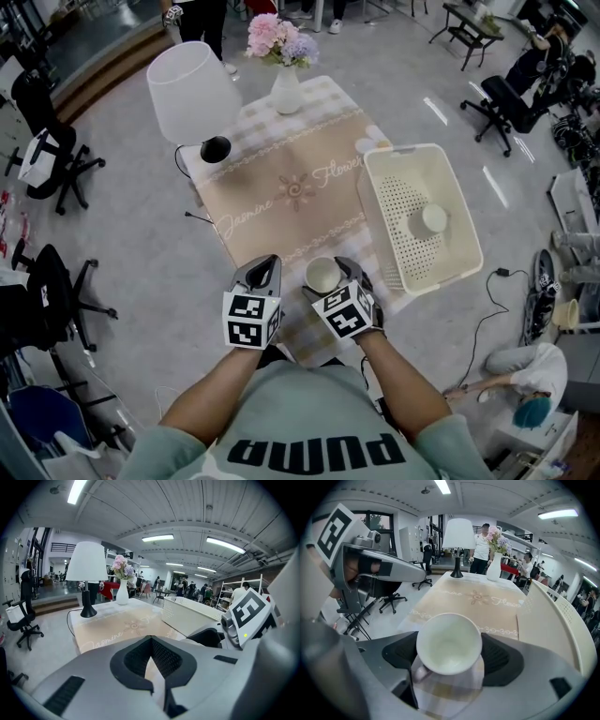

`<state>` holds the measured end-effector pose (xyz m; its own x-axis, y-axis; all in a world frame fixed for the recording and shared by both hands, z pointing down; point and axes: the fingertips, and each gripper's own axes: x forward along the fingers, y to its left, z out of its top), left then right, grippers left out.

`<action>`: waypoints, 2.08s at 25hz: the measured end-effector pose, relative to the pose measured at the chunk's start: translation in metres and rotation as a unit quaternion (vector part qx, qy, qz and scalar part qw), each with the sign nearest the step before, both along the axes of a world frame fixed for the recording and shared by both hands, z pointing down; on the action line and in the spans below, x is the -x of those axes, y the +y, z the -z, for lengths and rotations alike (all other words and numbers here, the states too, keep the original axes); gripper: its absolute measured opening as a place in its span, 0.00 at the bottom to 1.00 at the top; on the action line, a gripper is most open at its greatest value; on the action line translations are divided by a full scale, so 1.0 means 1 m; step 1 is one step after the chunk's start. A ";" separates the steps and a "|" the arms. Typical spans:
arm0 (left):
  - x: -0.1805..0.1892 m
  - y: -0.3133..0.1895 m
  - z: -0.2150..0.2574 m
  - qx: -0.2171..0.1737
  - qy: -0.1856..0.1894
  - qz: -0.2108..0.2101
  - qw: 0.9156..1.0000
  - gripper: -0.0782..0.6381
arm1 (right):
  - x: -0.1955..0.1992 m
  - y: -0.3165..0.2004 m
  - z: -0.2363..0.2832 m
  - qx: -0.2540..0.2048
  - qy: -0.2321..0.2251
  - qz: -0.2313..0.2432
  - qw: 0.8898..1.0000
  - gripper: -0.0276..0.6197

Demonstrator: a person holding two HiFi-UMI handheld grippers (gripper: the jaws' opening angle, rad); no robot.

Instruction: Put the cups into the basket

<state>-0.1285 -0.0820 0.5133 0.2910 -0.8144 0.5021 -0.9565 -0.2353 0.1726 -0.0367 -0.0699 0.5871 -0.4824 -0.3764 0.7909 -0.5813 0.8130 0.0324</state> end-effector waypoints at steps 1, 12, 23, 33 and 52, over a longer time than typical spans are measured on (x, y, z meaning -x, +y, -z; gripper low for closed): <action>-0.001 0.000 0.000 -0.001 0.000 0.000 1.000 0.11 | 0.000 0.001 0.000 0.001 -0.001 0.000 1.000 0.65; -0.010 -0.004 0.016 -0.014 0.001 -0.003 1.000 0.11 | -0.002 0.000 0.061 -0.004 -0.064 -0.006 0.998 0.65; -0.038 -0.011 0.046 -0.032 0.011 -0.024 0.999 0.11 | -0.029 -0.031 0.142 -0.054 -0.092 -0.027 0.994 0.65; -0.066 -0.031 0.065 -0.039 0.024 -0.042 0.998 0.11 | -0.069 -0.079 0.180 -0.092 -0.102 -0.075 0.988 0.65; -0.094 -0.069 0.072 -0.045 0.009 -0.071 0.996 0.11 | -0.128 -0.192 0.180 -0.104 -0.106 -0.202 0.968 0.65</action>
<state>-0.0341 -0.1508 0.4414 0.4144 -0.8064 0.4220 -0.9096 -0.3827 0.1619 0.0917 -0.2614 0.4071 -0.4062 -0.7089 0.5765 -0.8619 0.5068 0.0159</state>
